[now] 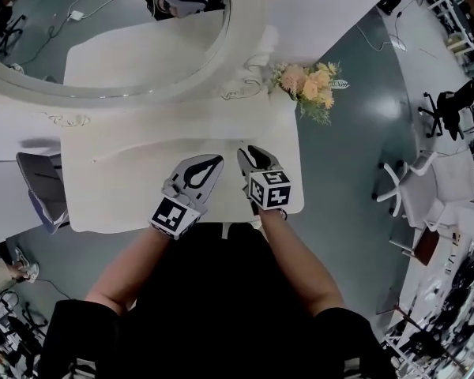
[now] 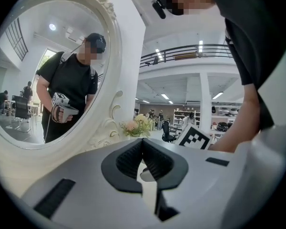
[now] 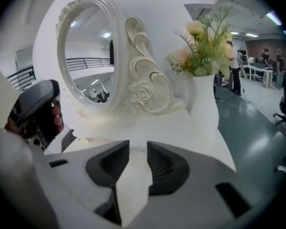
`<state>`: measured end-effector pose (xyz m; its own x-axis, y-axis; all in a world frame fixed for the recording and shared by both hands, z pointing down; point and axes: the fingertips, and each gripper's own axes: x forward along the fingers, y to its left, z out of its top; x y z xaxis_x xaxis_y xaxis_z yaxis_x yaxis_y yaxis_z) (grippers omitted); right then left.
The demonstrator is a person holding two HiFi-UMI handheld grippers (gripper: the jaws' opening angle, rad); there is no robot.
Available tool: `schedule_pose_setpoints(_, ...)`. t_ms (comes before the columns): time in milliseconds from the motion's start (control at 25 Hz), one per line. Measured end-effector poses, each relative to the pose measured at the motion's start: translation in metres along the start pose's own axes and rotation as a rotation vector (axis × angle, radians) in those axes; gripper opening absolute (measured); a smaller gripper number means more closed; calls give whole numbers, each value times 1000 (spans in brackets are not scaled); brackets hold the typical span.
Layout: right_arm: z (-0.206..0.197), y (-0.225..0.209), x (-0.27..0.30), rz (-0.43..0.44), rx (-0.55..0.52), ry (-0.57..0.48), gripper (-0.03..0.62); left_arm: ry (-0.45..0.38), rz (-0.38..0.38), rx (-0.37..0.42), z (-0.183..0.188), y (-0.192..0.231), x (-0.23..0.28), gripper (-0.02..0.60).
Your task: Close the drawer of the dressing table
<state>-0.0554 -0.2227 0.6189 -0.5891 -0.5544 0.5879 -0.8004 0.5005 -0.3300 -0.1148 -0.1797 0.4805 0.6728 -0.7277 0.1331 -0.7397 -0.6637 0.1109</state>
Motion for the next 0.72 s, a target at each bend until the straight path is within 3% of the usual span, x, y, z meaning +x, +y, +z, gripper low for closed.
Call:
schedule_pose_setpoints(400, 70, 45, -93, 203, -184, -249, 106, -23, 83, 6, 30, -31, -14, -6)
schedule_pose_setpoints(720, 96, 72, -164, 306, -312, -376, 64, -50, 86, 30, 51, -56, -17, -6)
